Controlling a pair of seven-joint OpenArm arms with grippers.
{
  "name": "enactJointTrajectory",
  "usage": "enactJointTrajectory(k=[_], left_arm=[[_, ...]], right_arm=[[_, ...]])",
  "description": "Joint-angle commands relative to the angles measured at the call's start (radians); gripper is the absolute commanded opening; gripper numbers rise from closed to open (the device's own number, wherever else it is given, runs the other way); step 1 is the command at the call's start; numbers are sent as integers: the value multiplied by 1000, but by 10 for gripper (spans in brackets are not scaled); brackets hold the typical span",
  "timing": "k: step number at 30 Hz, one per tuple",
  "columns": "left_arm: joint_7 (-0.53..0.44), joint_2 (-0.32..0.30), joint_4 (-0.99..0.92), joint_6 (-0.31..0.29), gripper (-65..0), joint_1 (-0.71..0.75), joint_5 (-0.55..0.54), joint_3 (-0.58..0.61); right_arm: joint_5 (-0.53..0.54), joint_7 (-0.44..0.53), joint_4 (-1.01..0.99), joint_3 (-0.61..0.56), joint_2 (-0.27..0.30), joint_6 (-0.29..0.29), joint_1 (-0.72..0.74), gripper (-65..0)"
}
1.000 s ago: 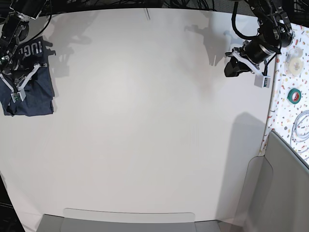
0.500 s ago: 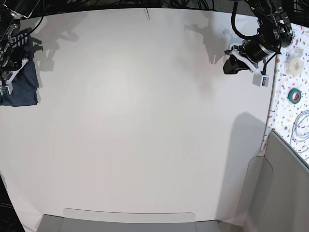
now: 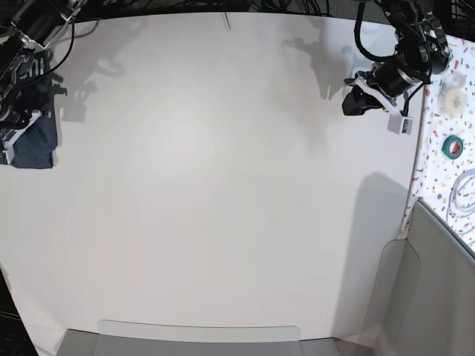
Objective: Layout the t-shirt on the table in an organized manner, then fold the t-shirt properly
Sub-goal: 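Release the bundle with the right gripper and raise it away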
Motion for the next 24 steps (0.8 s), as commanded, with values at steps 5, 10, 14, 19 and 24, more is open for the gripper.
enactJointTrajectory(k=[5, 10, 14, 19, 24], left_arm=[[-21, -11, 18, -5, -610, -2, -11, 43], [-29, -13, 25, -5, -610, 1, -11, 57], [-76, -19, 114, -5, -610, 6, -9, 55], [-211, -51, 160, 0, -610, 44, -9, 57], [-354, -55, 160, 3, -610, 55, -8, 49]], right_arm=[[5, 16, 124, 7, 20, -4, 64, -650], [9, 16, 369, 7, -69, -4, 51, -650], [9, 17, 529, 2, -184, -4, -15, -650], [7, 240, 535, 1, -274, -4, -115, -650], [5, 588, 540, 1, -321, -4, -235, -650]])
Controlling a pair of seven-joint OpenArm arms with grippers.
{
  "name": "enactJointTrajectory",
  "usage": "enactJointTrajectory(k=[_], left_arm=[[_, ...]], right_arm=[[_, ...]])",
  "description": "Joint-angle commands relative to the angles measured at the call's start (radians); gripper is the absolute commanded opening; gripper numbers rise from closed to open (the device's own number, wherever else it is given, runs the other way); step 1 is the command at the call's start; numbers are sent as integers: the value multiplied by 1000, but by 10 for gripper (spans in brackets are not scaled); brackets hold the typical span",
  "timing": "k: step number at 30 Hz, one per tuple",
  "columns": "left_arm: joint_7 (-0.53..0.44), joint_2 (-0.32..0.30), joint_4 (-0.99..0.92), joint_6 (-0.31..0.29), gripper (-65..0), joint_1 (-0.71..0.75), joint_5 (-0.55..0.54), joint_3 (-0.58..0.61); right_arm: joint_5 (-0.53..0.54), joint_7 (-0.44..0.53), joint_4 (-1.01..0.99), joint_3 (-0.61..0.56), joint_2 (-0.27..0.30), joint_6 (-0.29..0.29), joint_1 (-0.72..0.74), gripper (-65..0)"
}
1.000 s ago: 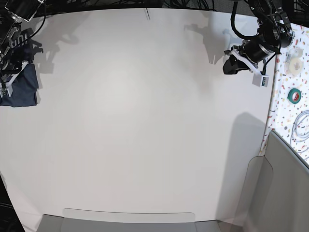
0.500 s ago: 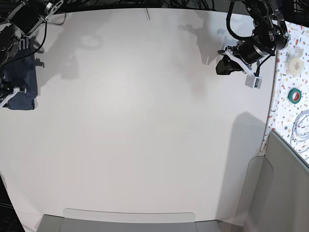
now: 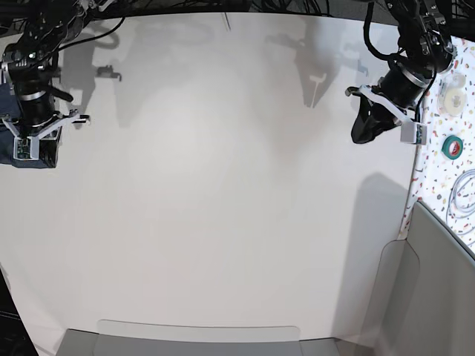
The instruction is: Layout the t-shirt on the table in an organized manner, then fold the t-shirt properly
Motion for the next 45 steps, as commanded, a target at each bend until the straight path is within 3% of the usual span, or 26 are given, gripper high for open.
enactJointTrajectory(k=[1, 3, 4, 7, 9, 11, 14, 17, 21, 27, 32, 38, 45], left_arm=[[-48, -6, 18, -6, -610, 13, -21, -4], [-108, -6, 18, 17, -610, 42, -11, -4], [-155, -6, 18, 57, -610, 56, 18, -4], [-364, -1, 18, 186, -610, 69, 205, 1], [-504, 5, 18, 235, -609, 70, 329, 4], [-632, 26, 18, 250, -608, 73, 447, 18], [-701, 49, 18, 250, -610, 84, 588, 18], [-715, 62, 18, 252, -610, 144, 665, 9], [-715, 91, 18, 252, -610, 247, 670, -70], [-706, 210, 17, 252, -613, 308, 665, -281], [-617, 235, -37, 252, -650, 363, 532, -360], [-488, 235, -240, 252, -650, 377, 345, -445], [-479, 233, -355, 252, -650, 418, 263, -450]], right_arm=[[5, 61, 21, 8, 19, -5, -20, -650], [5, 117, 22, 11, 19, -5, -55, -650], [5, 152, 22, 13, 19, -30, -80, -650], [5, 282, 22, 13, 19, -147, -173, -650], [5, 379, 22, 11, 14, -210, -227, -650], [5, 479, 22, 8, 5, -276, -276, -650], [4, 580, 22, 11, 0, -335, -330, -650], [4, 658, 22, 11, 0, -352, -416, -650], [4, 735, 21, 7, -38, -352, -551, -650], [4, 761, 14, 10, -95, -352, -707, -650], [5, 753, -18, -9, -158, -352, -810, -650], [5, 753, -134, -159, -118, -358, -927, -650], [4, 753, -398, -309, -61, -358, -925, -650]])
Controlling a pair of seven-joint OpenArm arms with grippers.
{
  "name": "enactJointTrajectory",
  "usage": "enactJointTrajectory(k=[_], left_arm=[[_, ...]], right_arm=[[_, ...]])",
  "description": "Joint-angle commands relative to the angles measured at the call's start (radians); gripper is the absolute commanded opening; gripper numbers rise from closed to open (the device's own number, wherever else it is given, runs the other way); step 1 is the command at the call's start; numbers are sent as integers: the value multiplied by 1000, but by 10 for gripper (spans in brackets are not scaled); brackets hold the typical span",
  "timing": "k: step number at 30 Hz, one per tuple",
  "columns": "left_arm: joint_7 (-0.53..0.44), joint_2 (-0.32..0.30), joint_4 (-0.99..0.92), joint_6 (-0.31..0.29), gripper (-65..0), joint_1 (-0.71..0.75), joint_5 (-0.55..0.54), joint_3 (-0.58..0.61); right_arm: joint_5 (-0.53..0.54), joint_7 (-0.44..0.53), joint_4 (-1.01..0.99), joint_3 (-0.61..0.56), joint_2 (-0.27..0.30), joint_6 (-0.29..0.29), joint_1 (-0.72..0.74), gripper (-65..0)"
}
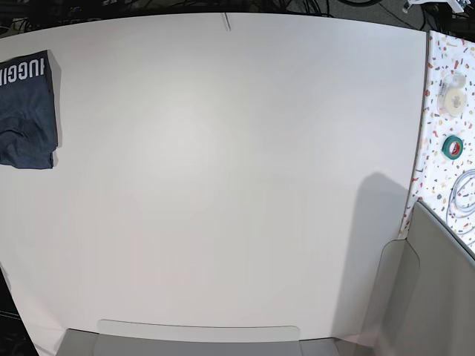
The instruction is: Layout the t-shirt on the table in an organized manner, then fold the t-shirt properly
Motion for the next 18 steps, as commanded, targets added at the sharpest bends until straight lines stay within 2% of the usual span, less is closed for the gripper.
enactJointTrajectory(k=[1, 6, 10, 18], left_arm=[[-26, -9, -4, 4, -650, 19, -13, -5], [14, -12, -159, 4, -650, 14, -32, 21], [26, -28, -334, 4, -650, -22, -32, 84], [12, -104, -682, 4, -650, -144, -26, 214]], right_arm=[[4, 16, -36, -16, 5, 1, -4, -650], [4, 16, -295, -80, 5, -1, 87, -650], [4, 16, -502, -82, 19, -1, 185, -650], [4, 23, -878, -83, 60, -1, 414, -650]])
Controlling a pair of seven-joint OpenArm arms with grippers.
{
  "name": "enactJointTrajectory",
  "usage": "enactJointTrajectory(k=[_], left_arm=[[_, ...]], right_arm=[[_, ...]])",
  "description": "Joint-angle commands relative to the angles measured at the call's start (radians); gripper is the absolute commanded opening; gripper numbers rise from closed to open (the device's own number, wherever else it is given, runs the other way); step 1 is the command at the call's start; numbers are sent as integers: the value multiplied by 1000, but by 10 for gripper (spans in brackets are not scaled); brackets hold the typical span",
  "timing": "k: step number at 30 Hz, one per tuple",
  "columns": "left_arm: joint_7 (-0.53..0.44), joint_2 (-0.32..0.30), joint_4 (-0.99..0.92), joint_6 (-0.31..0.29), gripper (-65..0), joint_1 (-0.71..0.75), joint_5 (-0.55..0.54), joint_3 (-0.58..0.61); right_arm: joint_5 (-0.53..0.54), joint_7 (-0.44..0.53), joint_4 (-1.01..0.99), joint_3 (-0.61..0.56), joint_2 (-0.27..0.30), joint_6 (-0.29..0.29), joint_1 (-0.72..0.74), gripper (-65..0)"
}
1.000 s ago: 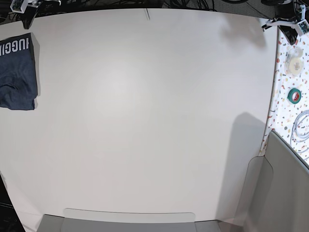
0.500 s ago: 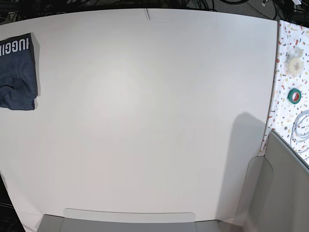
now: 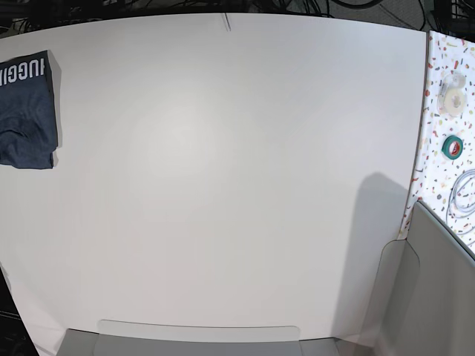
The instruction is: Layout the t-shirt on the table in an organized manner, then fold the t-shirt properly
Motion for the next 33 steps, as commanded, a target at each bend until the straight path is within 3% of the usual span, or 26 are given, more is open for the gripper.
enactJointTrajectory(k=[1, 3, 8, 14, 18, 22, 25, 33], left_arm=[[-28, -21, -31, 0, -650, 0, -1, 20], [-88, -49, -123, 0, -650, -35, -1, 98], [-280, -141, -392, -2, -650, -127, -2, 428], [-513, -150, -548, -2, -650, -214, 1, 738], [-585, -149, -668, 1, -650, -279, 1, 950], [-596, -149, -765, 1, -650, -349, 1, 1144], [-596, -147, -789, 1, -650, -380, -1, 1201], [-593, -135, -792, 3, -650, -417, -2, 1206]], right_arm=[[5, 11, -48, 2, 8, 3, 11, -650], [5, 11, -151, 0, 20, 3, 82, -650], [5, 11, -363, -66, 31, 3, 252, -650], [5, 11, -484, -224, 31, 3, 390, -650], [5, 11, -547, -313, 28, 0, 482, -650], [5, 11, -562, -368, 25, -86, 537, -650], [5, 11, -559, -368, 20, -104, 550, -650], [6, 11, -557, -368, -7, -104, 569, -650]])
